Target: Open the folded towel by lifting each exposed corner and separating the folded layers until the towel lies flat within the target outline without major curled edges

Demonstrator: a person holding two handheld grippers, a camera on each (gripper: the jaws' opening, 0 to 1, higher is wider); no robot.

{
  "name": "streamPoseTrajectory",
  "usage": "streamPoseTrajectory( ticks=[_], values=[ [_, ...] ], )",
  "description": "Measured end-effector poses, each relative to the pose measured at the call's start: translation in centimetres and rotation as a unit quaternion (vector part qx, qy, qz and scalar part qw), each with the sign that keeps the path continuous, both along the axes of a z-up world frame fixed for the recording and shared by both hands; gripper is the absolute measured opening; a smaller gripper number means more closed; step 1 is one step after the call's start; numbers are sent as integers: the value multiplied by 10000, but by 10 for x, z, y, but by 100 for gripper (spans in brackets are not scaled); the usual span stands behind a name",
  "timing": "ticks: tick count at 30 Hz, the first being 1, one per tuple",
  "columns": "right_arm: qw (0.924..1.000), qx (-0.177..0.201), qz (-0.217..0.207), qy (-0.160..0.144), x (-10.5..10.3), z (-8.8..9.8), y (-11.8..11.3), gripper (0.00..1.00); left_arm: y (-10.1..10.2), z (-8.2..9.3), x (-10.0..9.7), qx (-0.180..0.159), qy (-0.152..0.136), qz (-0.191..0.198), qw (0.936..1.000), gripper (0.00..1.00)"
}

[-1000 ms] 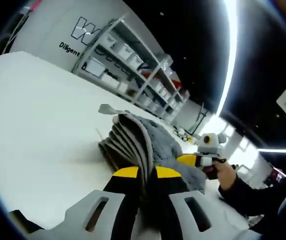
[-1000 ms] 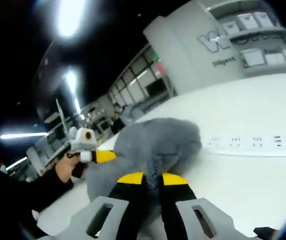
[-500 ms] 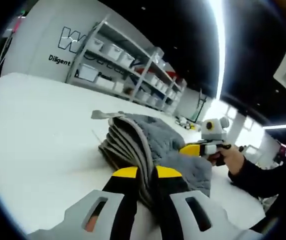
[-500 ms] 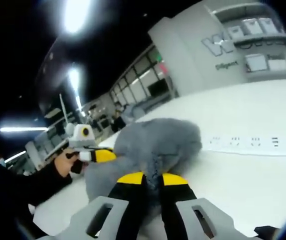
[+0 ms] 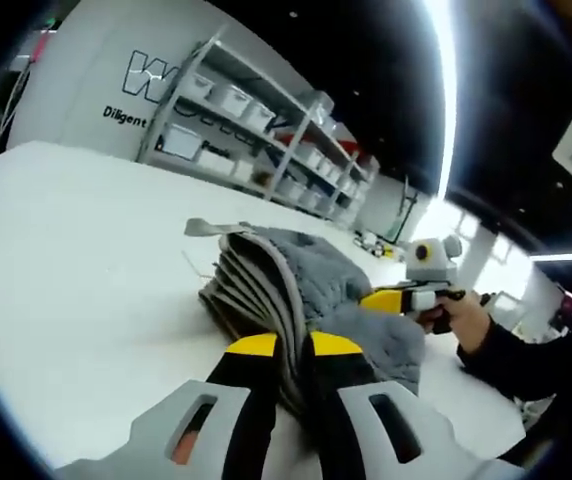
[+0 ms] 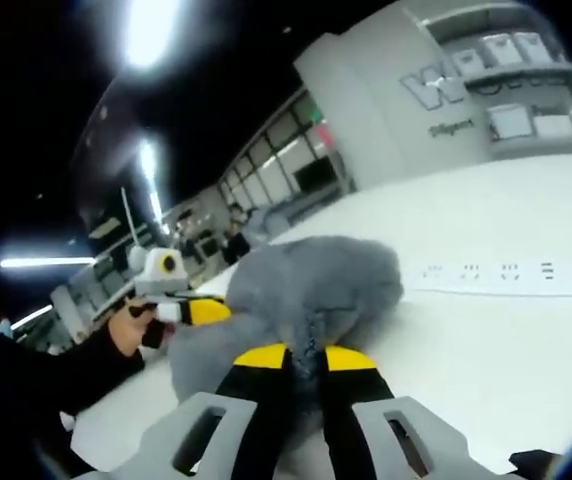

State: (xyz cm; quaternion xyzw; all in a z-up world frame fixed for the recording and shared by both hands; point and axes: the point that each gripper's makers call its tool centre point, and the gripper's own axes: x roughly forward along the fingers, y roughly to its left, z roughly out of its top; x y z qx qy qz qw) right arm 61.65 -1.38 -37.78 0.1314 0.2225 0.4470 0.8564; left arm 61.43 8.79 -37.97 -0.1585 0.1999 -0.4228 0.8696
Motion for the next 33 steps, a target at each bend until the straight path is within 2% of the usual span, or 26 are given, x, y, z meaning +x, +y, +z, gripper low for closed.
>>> streamPoseTrajectory(
  ticks=[7,16,26,33],
  values=[
    [9993,-224,125,-259,-13,-1,1,7,4,0,4,23,-9,-120,9999,8],
    [9983,-348,167,-434,-9,-2,-5,6,3,0,1,206,-177,-203,9994,8],
    [9981,-407,136,-440,-14,-3,-9,6,0,0,-7,256,-231,-221,9992,8],
    [9974,-478,165,-508,-23,-3,-10,6,-1,-1,-21,243,-210,-223,9992,8]
  ],
)
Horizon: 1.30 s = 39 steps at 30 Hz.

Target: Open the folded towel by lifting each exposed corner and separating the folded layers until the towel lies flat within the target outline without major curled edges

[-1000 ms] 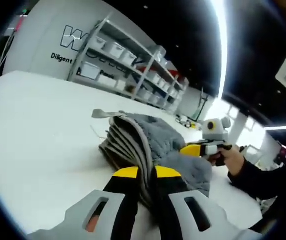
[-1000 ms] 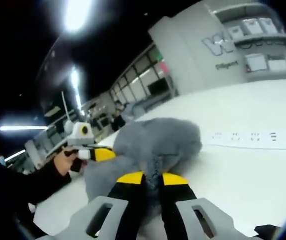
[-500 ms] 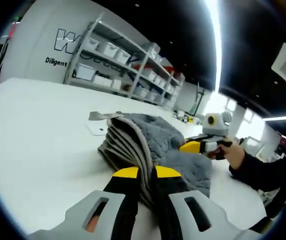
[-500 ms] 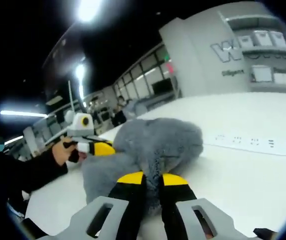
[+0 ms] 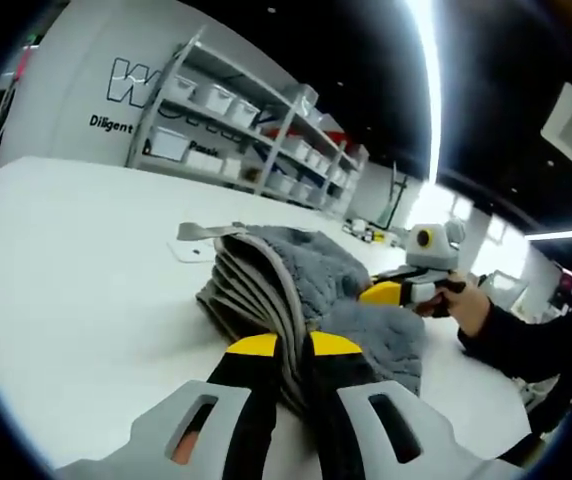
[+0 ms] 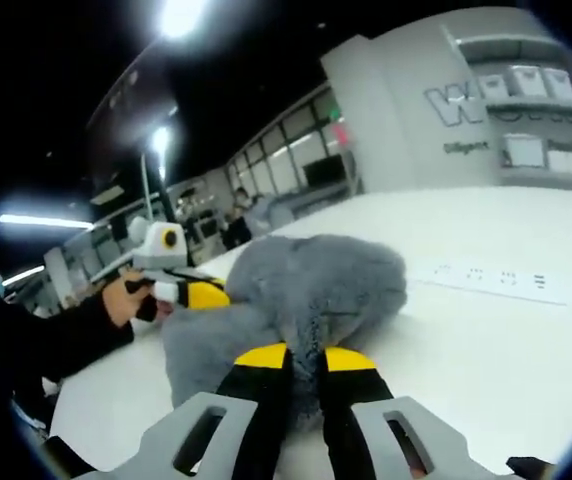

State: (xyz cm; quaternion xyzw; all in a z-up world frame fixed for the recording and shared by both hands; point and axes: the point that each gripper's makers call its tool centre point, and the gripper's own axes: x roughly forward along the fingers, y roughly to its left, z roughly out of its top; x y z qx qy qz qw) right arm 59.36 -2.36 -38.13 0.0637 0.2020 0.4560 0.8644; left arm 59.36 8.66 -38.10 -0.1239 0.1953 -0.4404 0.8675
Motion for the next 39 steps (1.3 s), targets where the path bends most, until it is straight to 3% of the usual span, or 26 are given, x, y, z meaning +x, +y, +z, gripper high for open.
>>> streamPoseTrajectory(
  ticks=[19,39],
  values=[
    [10000,-18,14,-14,-35,0,-2,6,-7,2,-33,144,-139,-60,9998,8],
    [9998,-173,73,-85,-54,3,-1,6,-7,5,-58,293,-252,-65,9992,8]
  ],
)
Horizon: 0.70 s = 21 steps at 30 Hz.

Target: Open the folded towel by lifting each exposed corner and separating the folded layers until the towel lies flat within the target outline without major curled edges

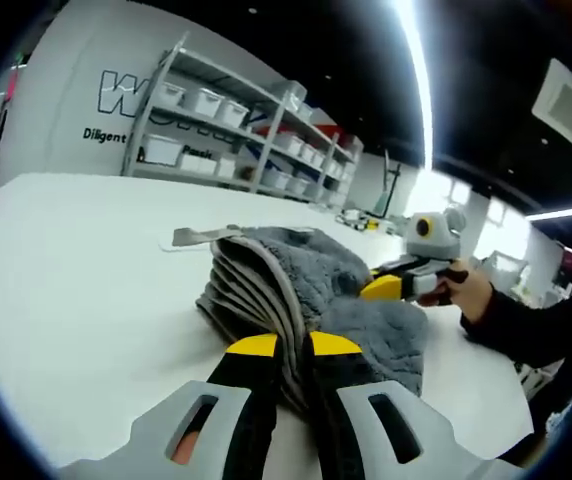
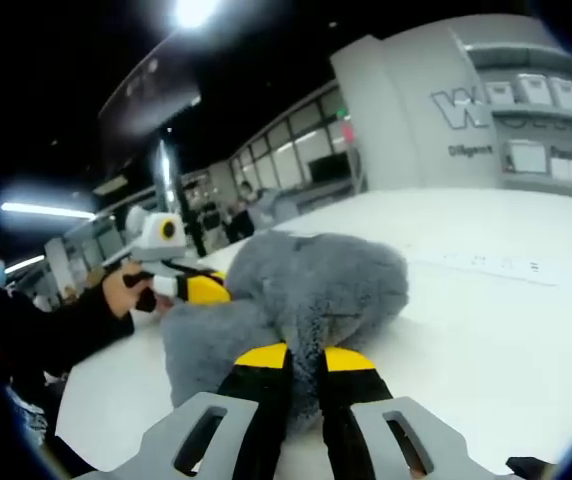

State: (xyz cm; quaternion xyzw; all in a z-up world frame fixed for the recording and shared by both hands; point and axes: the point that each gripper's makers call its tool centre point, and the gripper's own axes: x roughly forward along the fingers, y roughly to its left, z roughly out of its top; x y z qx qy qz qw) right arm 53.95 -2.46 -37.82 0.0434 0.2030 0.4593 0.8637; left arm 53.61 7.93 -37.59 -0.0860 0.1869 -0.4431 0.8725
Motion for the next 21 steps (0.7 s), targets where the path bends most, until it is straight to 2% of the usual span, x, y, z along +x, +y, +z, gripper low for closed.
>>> streamPoseTrajectory(
  ticks=[6,21],
  values=[
    [10000,-43,37,37,-4,0,0,6,0,0,-6,108,-71,-22,9999,8],
    [9998,-136,128,-22,-28,-1,-2,6,-1,-1,-24,244,-139,-159,9995,8]
  ],
)
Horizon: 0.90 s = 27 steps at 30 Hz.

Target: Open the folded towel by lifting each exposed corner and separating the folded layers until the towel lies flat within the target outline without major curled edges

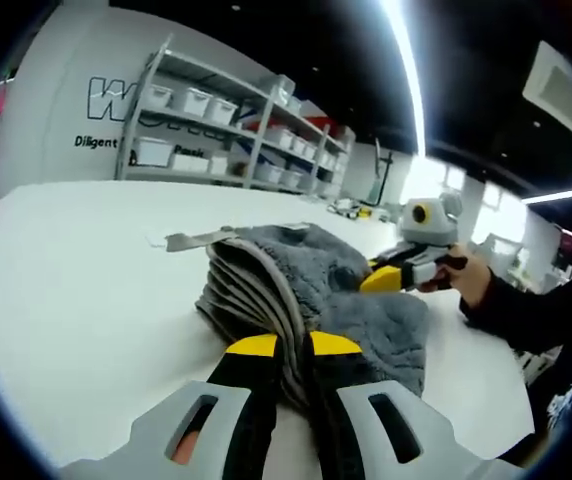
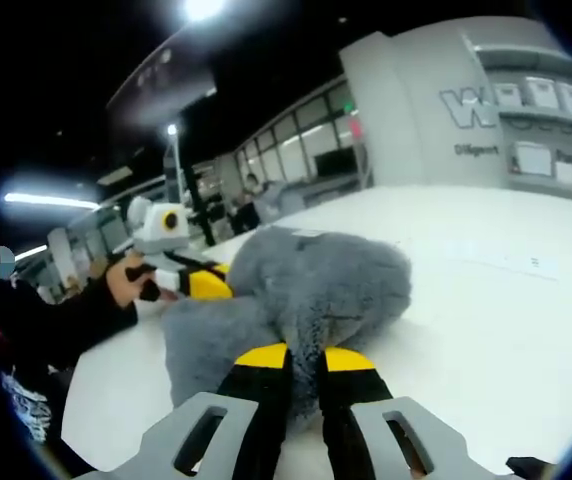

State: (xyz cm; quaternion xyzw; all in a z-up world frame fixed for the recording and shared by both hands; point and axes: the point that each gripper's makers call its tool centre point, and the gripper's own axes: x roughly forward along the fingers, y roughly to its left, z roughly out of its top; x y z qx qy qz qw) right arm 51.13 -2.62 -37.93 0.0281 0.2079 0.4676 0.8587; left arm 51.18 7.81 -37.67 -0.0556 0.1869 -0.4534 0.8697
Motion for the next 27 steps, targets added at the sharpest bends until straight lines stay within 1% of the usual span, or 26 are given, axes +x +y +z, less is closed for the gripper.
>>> streamPoseTrajectory(
  ticks=[2,8,15,22,27],
  values=[
    [10000,25,-1,11,-1,0,0,6,0,0,-2,47,-42,-20,10000,8],
    [10000,63,31,17,-8,0,0,6,1,-1,-8,70,-53,-83,9999,8],
    [10000,80,42,8,-12,1,0,6,1,0,-11,91,-57,-113,9999,8],
    [10000,59,64,-8,-14,2,0,6,0,0,-12,93,-24,-147,9998,8],
    [9999,70,101,28,-18,2,0,6,1,-1,-18,113,47,-190,9997,8]
  ],
)
